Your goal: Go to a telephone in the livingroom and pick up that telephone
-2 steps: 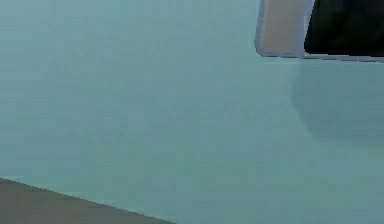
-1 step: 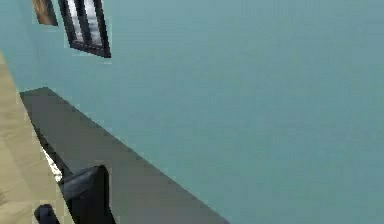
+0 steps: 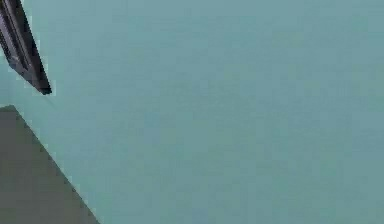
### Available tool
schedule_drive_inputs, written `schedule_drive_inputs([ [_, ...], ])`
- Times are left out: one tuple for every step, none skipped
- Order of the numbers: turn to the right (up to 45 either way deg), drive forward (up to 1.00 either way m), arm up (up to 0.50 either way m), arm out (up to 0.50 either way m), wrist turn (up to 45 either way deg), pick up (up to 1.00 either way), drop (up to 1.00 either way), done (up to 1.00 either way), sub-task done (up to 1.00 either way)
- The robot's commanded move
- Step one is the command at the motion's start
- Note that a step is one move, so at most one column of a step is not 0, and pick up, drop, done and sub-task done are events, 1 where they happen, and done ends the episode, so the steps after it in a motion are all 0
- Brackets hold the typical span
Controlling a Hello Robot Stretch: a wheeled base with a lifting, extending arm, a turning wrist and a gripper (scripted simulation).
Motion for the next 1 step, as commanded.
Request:
schedule_drive_inputs([
  [-45.0, 0.00, 0.00, 0.00, 0.0, 0.00, 0.00, 0.00, 0.00],
])
